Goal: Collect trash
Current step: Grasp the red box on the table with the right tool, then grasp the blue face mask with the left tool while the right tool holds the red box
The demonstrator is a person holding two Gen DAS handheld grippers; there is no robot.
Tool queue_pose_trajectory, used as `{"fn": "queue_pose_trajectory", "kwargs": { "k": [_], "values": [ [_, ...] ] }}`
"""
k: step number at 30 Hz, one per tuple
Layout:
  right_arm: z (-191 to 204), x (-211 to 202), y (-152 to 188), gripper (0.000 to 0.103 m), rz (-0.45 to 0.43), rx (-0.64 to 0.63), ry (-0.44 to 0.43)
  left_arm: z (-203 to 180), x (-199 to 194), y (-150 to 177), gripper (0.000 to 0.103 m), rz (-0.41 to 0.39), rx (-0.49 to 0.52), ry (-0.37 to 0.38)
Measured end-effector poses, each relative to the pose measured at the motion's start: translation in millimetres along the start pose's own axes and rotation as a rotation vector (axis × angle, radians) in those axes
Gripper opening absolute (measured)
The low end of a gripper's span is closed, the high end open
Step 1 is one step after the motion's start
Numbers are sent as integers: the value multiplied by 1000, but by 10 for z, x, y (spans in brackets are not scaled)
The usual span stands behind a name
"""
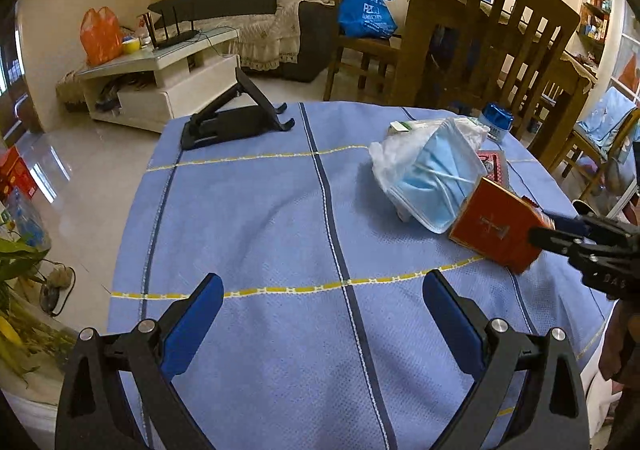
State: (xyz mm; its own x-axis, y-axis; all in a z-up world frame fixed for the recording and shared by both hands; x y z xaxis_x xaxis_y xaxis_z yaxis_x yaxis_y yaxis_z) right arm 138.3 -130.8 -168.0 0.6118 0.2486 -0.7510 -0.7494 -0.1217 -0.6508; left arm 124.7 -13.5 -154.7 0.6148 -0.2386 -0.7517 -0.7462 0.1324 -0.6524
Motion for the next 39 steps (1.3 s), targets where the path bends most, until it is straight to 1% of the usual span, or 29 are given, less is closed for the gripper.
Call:
{"fn": "queue_pose_trajectory", "kwargs": {
  "k": [2,4,7,9,10,11,12,14,16,17,19,21,22,25,27,29,30,32,34,36,39],
  "values": [
    [60,42,58,24,22,8,-34,-34,13,-2,96,-3,8,3],
    [142,4,86,22,11,-17,-24,-74,9,-21,96,-7,16,4],
    [222,-191,173,19,-10,-7,-76,-111,23,-47,96,-2,17,20],
    [226,-331,203,18,-29,34,-128,-124,34,-56,96,2,14,28],
    [175,-433,208,18,-50,98,-197,-130,43,-64,96,4,13,34],
    [69,-500,230,17,-62,168,-247,-137,52,-72,96,6,10,40],
    [-60,-503,285,17,-53,224,-267,-150,61,-86,96,10,6,50],
    [-279,-518,380,17,-39,278,-254,-195,83,-131,96,16,3,71],
    [-422,-660,427,17,-64,315,-260,-287,95,-227,96,9,21,90],
    [-434,-723,429,17,-73,301,-252,-344,107,-277,96,6,36,101],
    [-408,-760,444,18,-55,242,-209,-482,145,-433,96,-7,80,121],
    [-343,-709,469,19,-25,184,-175,-591,193,-588,96,-27,132,114],
    [-320,-666,484,26,-13,157,-141,-673,237,-672,96,-31,165,131],
    [-170,-497,571,33,27,60,-78,-795,367,-808,96,-25,232,152],
    [-78,-393,616,30,41,10,-55,-847,439,-859,96,-19,266,158],
    [-11,-322,624,18,42,-6,-55,-898,537,-905,96,1,288,185],
    [-4,-303,608,16,42,-2,-61,-918,580,-922,96,10,296,200],
    [-23,-364,579,14,20,21,-82,-962,625,-946,96,10,322,206],
    [-82,-497,525,14,-16,52,-99,-1033,682,-946,94,13,366,227],
    [-167,-669,470,14,-54,90,-117,-1087,728,-929,92,28,388,255],
    [-260,-808,439,14,-79,120,-126,-1156,797,-893,91,32,437,265]
  ]
}}
Point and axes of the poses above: each gripper's, at about its wrist camera, not at the fingertips, and x roughly the way its jaws point, z to its left, y to its underside, the point moved 10 cm from there along x, roughly the way its jaws point, and after that the axes turned 2 degrees about y, right-handed, at the moved point
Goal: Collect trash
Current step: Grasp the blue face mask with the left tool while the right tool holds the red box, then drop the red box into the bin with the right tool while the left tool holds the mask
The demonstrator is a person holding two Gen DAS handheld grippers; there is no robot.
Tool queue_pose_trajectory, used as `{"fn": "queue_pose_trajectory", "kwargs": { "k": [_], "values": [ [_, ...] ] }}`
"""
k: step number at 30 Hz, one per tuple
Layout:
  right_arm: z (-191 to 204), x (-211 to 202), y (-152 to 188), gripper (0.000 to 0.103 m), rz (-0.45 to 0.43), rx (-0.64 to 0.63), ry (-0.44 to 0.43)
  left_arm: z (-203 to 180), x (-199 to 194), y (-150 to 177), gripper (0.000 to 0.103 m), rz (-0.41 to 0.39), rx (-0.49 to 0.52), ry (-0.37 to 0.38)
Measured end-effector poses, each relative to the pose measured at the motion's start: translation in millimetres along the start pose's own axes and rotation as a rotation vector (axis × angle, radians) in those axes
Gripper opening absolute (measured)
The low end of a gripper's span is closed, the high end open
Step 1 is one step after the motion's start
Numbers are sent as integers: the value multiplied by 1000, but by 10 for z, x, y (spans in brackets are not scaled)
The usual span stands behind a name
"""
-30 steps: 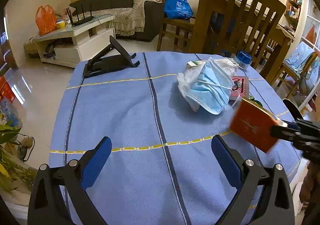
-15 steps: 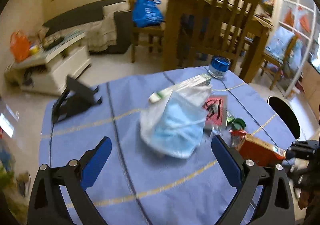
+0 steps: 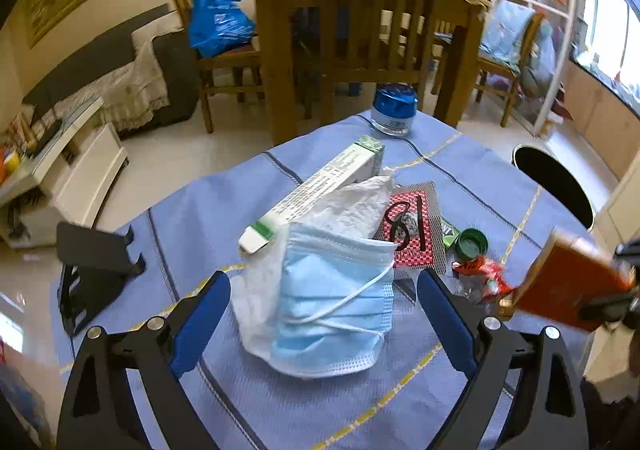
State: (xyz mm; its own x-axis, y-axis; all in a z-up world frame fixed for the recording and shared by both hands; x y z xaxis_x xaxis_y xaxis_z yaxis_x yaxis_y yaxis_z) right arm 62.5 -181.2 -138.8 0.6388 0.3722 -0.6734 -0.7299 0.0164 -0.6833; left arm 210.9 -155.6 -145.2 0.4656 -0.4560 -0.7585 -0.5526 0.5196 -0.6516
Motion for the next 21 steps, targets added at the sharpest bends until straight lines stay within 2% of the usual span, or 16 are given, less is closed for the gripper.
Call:
{"fn": "queue_pose_trajectory", "kwargs": {
  "k": [2,4,5,6,7,11,16,21],
  "values": [
    [-43,-72,-17,14,-12,15,0,-44,72,0,83,14,23,20],
    [-81,-113,-12,14,-21,28,3,-82,161,10,55,42,33,43],
    [-78,-118,-7,14,-24,33,4,-96,187,17,47,49,32,52],
    [-71,-111,-1,14,-26,37,4,-109,202,26,24,49,31,58],
    [-78,-115,4,14,-31,44,1,-116,196,34,11,44,26,62],
    [-100,-94,31,14,-40,62,0,-122,11,78,9,-22,-8,49],
    [-174,-122,24,14,-61,99,-6,-223,-220,226,7,-58,-38,58],
    [-180,-250,-9,14,-95,106,10,-328,-518,327,7,-110,-58,19]
  ]
}}
Point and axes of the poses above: each gripper's, at about its wrist camera, not at the fingertips, and x roughly the way its jaws point, z to its left, y to its underside, the point moved 10 cm from there along x, roughly the way its jaws point, and after that the axes turned 2 degrees about y, right-handed, at the moved point
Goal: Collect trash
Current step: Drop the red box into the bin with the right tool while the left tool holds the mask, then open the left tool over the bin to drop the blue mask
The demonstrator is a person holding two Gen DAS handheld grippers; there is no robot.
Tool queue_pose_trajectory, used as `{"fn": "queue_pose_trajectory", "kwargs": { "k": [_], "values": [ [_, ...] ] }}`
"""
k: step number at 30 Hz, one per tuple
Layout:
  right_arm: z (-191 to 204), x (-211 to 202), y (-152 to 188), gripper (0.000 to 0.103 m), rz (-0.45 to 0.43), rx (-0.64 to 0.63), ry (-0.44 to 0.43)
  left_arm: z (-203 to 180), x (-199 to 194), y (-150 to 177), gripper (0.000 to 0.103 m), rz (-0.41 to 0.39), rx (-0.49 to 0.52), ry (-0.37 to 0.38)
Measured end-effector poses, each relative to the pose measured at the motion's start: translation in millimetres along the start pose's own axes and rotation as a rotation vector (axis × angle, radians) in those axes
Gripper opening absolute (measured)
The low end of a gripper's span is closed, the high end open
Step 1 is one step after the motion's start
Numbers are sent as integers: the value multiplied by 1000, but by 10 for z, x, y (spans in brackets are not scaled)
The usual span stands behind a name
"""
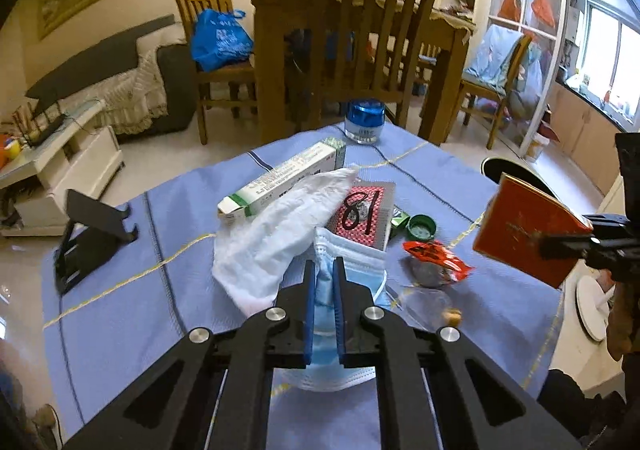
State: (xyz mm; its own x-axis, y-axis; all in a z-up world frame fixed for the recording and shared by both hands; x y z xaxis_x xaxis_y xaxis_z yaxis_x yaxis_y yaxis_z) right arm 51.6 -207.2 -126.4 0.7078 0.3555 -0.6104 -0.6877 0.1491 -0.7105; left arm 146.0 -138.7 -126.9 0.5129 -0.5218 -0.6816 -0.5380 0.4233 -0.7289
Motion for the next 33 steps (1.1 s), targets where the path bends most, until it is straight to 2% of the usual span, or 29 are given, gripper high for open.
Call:
{"fn": "queue_pose_trajectory", "kwargs": {
  "k": [3,8,12,13,16,24,28,29,30,31,32,33],
  "values": [
    [-28,-120,-44,14,-33,14,6,23,-212,-52,7,-50,-38,-39],
    [-210,-137,29,14,-14,61,27,32,-441,-159,7,-101,-94,-64],
    [-323,-334,-26,14,-58,83,38,-46,-616,-301,7,-148,-139,16],
    [-443,-408,-47,14,-71,86,75,-115,-641,-351,7,-156,-136,37],
    [-736,-581,-99,14,-110,116,138,-393,-659,-446,7,-159,-89,79],
    [-2074,-1164,-115,14,-195,314,332,-1347,-380,-711,7,-113,96,174],
    [-2404,-1381,-167,16,-235,327,398,-1815,-227,-869,7,-98,184,208],
    [-2492,-1394,-168,34,-231,327,422,-1905,-205,-898,7,-96,199,214],
    [-2687,-1338,-121,58,-185,341,459,-1997,-172,-930,7,-95,215,219],
    [-2766,-1326,-68,99,-158,356,489,-2109,-132,-962,7,-89,234,225],
    [-2946,-1356,21,95,-144,390,560,-2212,-88,-993,7,-83,250,233],
    [-3030,-1410,80,95,-162,421,562,-2298,-53,-1003,7,-77,265,239]
  ]
}}
Point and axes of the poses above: each gripper's, at about its wrist camera, not at the fingertips, and x roughly the way its jaws point, z to its left, y to its underside, the point moved 10 cm from there along x, roughly the way its jaws point, and after that the axes turned 2 degrees about y, right-handed, at the moved point
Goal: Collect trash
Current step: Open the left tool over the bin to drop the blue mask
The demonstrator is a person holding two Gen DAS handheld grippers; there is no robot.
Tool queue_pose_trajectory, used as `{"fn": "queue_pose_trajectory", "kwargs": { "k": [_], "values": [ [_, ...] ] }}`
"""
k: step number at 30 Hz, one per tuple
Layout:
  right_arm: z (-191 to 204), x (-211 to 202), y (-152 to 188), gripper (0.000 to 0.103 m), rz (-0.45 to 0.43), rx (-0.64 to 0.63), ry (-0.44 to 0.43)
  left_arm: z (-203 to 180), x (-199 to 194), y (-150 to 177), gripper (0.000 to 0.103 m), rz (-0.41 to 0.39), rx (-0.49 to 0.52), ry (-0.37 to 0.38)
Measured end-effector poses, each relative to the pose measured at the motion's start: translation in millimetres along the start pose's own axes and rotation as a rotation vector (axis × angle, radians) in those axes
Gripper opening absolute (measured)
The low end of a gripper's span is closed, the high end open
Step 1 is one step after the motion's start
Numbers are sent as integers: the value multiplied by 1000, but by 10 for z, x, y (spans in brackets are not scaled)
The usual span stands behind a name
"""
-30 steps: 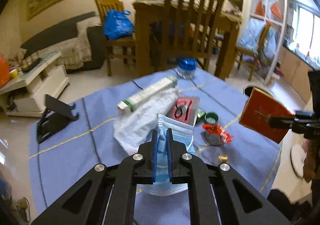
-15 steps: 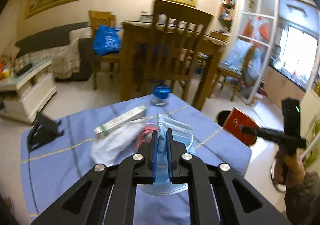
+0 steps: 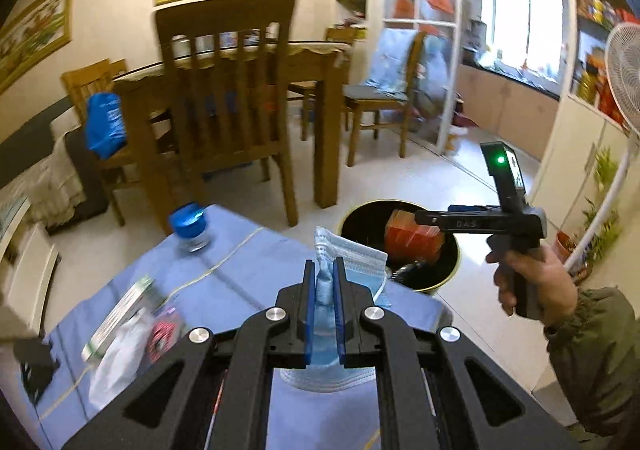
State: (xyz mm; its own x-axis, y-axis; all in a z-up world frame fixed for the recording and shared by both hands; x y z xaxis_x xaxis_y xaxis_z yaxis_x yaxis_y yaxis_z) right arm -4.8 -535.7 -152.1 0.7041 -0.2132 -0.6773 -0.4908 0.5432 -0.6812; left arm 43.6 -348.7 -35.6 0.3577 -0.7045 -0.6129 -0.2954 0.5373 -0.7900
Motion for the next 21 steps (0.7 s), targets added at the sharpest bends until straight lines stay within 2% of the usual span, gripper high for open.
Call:
{"fn": "queue_pose_trajectory", "kwargs": {
  "k": [3,7,14,15,16,17,18,19,21],
  "values": [
    [-208,-152,20,98,-66,83,-46,-232,211,-96,7,23,47,22],
    [-553,-285,56,98,-103,148,-21,-549,557,-226,8,62,102,58],
    [-1087,-494,56,98,-148,235,1,-895,1110,-541,9,111,158,76],
    [-1126,-507,71,98,-148,243,0,-925,1187,-595,13,116,162,74],
    [-1147,-504,80,98,-147,247,1,-957,1278,-673,22,118,171,64],
    [-1160,-495,92,98,-144,251,0,-977,1349,-743,33,117,181,54],
    [-1168,-479,97,98,-140,253,-2,-968,1399,-815,56,103,187,21],
    [-1173,-481,119,98,-140,254,-3,-939,1407,-862,64,88,190,-15],
    [-1201,-468,150,98,-139,258,-9,-928,1430,-909,64,86,189,-38]
  ]
}}
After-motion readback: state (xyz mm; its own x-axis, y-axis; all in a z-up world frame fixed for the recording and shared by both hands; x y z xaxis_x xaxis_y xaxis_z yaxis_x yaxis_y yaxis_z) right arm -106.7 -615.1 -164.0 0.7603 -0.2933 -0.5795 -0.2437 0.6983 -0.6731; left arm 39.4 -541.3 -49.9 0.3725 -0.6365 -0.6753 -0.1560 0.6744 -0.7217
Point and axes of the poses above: each gripper's, at about its wrist camera, not at the fingertips, and x roughly the way its jaws point, z to its left, y to its underside, the point moved 10 cm from there along x, roughly the way its jaws point, and after that the axes turned 2 degrees about y, right-handed, at the moved point
